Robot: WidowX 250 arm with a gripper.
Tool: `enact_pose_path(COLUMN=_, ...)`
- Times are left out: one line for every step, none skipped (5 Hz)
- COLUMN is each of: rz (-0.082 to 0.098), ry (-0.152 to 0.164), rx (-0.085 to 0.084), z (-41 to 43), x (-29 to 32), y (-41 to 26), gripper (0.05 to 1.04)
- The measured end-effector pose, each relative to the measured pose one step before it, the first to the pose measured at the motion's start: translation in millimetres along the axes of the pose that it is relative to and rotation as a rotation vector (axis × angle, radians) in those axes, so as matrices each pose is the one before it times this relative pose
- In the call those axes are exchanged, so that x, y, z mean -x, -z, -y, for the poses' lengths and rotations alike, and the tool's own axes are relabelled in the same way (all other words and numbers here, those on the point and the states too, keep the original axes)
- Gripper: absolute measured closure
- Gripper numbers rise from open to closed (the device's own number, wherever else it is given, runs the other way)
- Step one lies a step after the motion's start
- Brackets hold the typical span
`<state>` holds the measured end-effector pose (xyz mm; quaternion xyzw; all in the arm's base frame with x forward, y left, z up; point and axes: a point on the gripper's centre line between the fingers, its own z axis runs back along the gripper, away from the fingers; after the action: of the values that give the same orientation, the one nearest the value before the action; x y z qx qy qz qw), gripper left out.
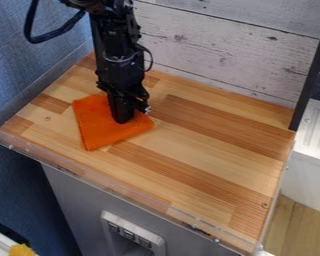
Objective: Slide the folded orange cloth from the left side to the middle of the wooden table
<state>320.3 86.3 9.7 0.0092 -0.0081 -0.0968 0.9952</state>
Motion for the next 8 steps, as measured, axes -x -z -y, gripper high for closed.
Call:
enact_pose_path(rz=0.0076, ry=-0.0389, rx=-0.0032, z=13.21, x=-7.47, y=-0.19, gripper=1.025)
enact_pose_path(rz=-0.0017, ry=-0.0307, rx=0.0023, z=19.06, x=-5.76, y=0.31, gripper=1.025)
enact_pose_path(rz=-0.0081, ry=-0.0290, rx=0.0102, z=18.68, x=-3.08, y=-0.25, gripper=1.025)
enact_pose_path(rz=-0.0154, ry=-0.0243, rx=0.0099, z=15.31, x=-1.05, y=-0.78, gripper=1.025)
enact_pose_path(rz=-0.0165, ry=-0.0274, rx=0.0050, z=10.08, x=-1.30, y=-0.46, gripper=1.025)
enact_pose_path(rz=-0.0078, ry=-0.0230, rx=-0.0002, z=8.37, x=-5.09, y=0.09, gripper=1.025)
enact_pose_path(rz=-0.0001, ry=-0.0183, rx=-0.0007, z=9.26, x=-5.93, y=-0.73, gripper=1.025)
enact_pose_path(rz=-0.0016, ry=-0.0107, rx=-0.0007, z=8.51, x=-3.16, y=-1.17, gripper=1.025)
